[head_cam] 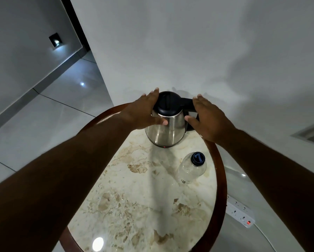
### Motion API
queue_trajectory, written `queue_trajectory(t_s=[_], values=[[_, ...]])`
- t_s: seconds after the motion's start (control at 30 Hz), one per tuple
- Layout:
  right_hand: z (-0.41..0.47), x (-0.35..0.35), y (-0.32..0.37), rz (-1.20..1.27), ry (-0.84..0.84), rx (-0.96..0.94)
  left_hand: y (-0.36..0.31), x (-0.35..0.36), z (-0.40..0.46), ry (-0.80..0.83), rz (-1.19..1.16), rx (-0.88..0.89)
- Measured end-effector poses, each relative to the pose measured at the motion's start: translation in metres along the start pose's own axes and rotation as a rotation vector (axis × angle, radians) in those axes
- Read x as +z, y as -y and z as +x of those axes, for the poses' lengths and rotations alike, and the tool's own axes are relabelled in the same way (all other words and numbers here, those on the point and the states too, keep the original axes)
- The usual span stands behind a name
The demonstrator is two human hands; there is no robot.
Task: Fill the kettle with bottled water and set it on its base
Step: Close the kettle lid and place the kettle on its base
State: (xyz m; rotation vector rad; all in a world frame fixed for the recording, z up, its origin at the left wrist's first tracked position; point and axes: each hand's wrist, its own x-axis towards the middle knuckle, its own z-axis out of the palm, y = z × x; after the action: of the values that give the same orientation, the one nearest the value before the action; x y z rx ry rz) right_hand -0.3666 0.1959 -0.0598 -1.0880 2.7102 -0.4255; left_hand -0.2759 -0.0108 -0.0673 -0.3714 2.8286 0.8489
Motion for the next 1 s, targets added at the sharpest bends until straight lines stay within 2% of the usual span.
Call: queue_trajectory(t_s=[0.33,1.0], values=[[-0.004,-0.012,0.009,-0.064,0.104,0.012,0.006,0.002,-0.025,-0.065,0.292,0.122],[-0.010,-0.011,0.007,-0.083,0.139,0.008,0.006,0.002,-0.027,-0.028,0.240,0.118]])
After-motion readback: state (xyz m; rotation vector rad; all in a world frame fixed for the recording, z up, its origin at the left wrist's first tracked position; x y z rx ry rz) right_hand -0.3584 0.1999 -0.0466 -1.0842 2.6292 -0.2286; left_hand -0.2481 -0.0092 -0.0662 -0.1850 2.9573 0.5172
